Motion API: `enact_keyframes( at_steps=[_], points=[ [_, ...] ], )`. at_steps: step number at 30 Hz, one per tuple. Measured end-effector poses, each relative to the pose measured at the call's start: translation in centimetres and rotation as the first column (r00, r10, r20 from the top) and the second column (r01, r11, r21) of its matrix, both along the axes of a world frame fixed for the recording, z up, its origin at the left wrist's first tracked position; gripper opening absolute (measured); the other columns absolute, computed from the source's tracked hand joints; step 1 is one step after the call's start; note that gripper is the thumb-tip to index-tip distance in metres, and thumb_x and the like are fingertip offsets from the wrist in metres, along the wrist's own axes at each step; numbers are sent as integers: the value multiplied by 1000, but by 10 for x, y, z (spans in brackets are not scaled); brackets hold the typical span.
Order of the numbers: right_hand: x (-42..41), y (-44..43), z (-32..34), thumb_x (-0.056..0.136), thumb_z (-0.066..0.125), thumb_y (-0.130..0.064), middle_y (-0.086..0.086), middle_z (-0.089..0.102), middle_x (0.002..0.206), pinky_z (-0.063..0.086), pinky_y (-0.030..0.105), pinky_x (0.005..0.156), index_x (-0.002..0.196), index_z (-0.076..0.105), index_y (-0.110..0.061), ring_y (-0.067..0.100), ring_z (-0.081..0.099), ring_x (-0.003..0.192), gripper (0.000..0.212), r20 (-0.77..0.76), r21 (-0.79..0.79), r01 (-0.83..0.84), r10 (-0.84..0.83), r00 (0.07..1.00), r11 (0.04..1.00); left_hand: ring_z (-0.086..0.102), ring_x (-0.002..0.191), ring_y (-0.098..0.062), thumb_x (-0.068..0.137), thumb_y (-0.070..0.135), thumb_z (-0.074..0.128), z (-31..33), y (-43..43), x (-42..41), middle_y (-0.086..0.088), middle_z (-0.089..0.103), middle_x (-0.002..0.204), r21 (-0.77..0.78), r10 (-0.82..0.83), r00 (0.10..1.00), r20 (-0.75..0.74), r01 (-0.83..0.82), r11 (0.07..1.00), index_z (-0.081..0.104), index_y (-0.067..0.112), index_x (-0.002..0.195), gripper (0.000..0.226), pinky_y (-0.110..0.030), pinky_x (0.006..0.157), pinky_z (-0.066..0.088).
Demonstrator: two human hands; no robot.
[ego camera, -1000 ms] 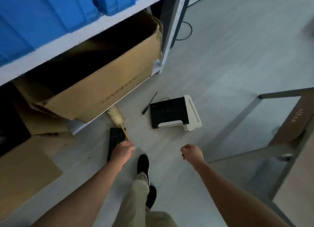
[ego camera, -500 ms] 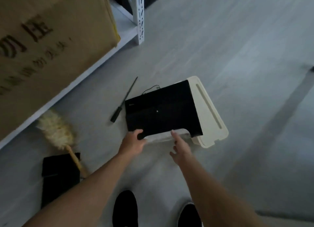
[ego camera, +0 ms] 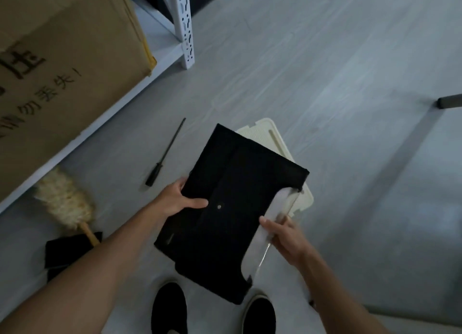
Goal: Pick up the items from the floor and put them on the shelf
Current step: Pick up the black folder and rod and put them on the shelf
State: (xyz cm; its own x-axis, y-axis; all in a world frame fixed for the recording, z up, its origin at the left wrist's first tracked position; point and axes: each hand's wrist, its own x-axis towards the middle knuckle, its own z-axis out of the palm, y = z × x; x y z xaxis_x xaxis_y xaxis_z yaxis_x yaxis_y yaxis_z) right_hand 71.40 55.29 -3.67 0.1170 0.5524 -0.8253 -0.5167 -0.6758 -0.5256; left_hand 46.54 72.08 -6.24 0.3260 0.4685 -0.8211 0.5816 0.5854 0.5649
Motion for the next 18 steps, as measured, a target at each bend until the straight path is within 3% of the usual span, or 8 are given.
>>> enact_keyframes(
  at_steps=[1, 3, 6, 9, 13, 15, 17, 18],
  points=[
    [8, 3, 4, 81, 79, -15, 11, 76, 102, 59, 41, 84, 116, 61, -1, 25, 74, 96, 41, -15, 11, -58, 58, 998, 998, 63, 114, -19, 22, 59, 95, 6, -8, -4, -2, 64, 132, -112, 45, 998, 45, -40, 993, 56, 24, 132, 121, -42, 107, 45],
    [13, 12, 9, 69, 89, -29, 13, 72, 119, 53, 51, 98, 128, 60, -6, 32, 69, 110, 69, 48, 29, -169, 167, 985, 985, 67, 111, -23, 31, 51, 98, 13, -28, -13, -3, 73, 119, -257, 126, 987, 102, -97, 962, 66, 19, 122, 102, -48, 106, 47],
    [9, 28, 11, 81, 80, -25, 3, 74, 114, 57, 42, 92, 125, 62, -16, 21, 71, 105, 49, 300, 18, -268, 251, 920, 963, 69, 108, -26, 40, 41, 98, 20, -55, -19, -5, 75, 113, -282, 235, 965, 115, -195, 939, 67, 13, 121, 91, -47, 103, 49],
    [-1, 39, 11, 85, 76, -28, -3, 73, 110, 59, 33, 86, 122, 61, -23, 14, 71, 102, 40, 402, -6, -381, 352, 845, 924, 73, 98, -25, 55, 23, 93, 21, -67, -22, -6, 77, 104, -227, 346, 937, 55, -326, 918, 71, 11, 113, 63, -45, 95, 54],
    [-13, 54, 15, 91, 66, -45, -3, 72, 103, 57, 29, 81, 113, 64, -21, 9, 71, 93, 32, 353, 53, -514, 466, 812, 856, 73, 98, -29, 67, 6, 83, 18, -79, -41, -11, 76, 106, -248, 486, 872, 48, -461, 852, 72, 10, 110, 45, -44, 90, 56],
    [-21, 64, 11, 95, 47, -62, 1, 71, 102, 56, 32, 84, 111, 66, -14, 17, 69, 95, 54, 270, 74, -503, 469, 841, 861, 74, 96, -30, 65, 3, 83, 15, -87, -59, -12, 76, 105, -257, 582, 813, 27, -557, 790, 72, 9, 109, 45, -45, 87, 56],
    [-37, 81, -3, 103, 35, -53, 5, 74, 100, 56, 32, 84, 107, 70, -16, 18, 70, 92, 51, 260, 5, -486, 468, 845, 874, 74, 92, -30, 55, 3, 88, 7, -95, -84, -13, 76, 104, -254, 685, 729, -10, -664, 703, 72, 8, 109, 56, -45, 85, 55],
    [-48, 93, -17, 105, 39, -43, 6, 75, 94, 57, 33, 80, 102, 72, -17, 18, 70, 85, 42, 292, -34, -503, 490, 821, 864, 74, 94, -32, 51, 5, 91, 2, -98, -99, -13, 76, 105, -242, 724, 690, -31, -707, 664, 71, 7, 110, 62, -47, 88, 55]
  ],
)
